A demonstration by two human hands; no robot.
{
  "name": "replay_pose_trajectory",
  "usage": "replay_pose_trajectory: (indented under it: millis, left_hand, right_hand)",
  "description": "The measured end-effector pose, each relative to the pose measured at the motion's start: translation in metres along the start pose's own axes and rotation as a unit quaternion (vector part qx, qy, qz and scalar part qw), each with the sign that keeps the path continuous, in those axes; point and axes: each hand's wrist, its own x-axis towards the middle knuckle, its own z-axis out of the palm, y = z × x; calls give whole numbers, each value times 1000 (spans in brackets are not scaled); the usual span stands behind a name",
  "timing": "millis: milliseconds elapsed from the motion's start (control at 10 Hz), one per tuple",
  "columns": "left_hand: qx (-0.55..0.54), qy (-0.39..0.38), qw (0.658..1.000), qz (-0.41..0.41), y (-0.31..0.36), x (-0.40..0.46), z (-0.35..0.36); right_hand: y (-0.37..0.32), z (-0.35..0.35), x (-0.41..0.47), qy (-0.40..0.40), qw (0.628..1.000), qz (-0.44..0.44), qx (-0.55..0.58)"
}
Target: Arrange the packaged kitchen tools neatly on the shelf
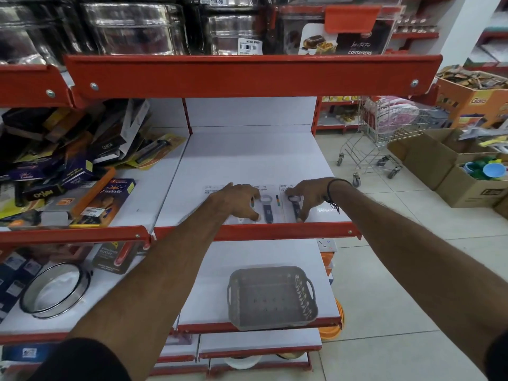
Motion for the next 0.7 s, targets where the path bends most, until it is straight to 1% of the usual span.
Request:
replay_pose_trajectory:
  millis: [200, 400, 500, 600, 700]
  left_hand:
    - [-2, 2, 1000, 0, -1, 1, 3]
    - [-3, -5, 1000, -11, 3, 0, 1]
    - [1, -20, 1000, -14, 5, -2, -1]
    - [7, -35, 999, -21, 4, -5, 1]
    - [5, -1, 1000, -23, 5, -17, 8]
  right_hand:
    - [-10, 1, 6, 1, 1000, -17, -7]
    - [-13, 0, 3, 5, 1000, -8, -2]
    - [-16, 2, -1, 7, 1000, 8, 13]
    - [-19, 3, -10, 26, 999, 11, 46]
    - [-33, 3, -31, 116, 992, 0, 57]
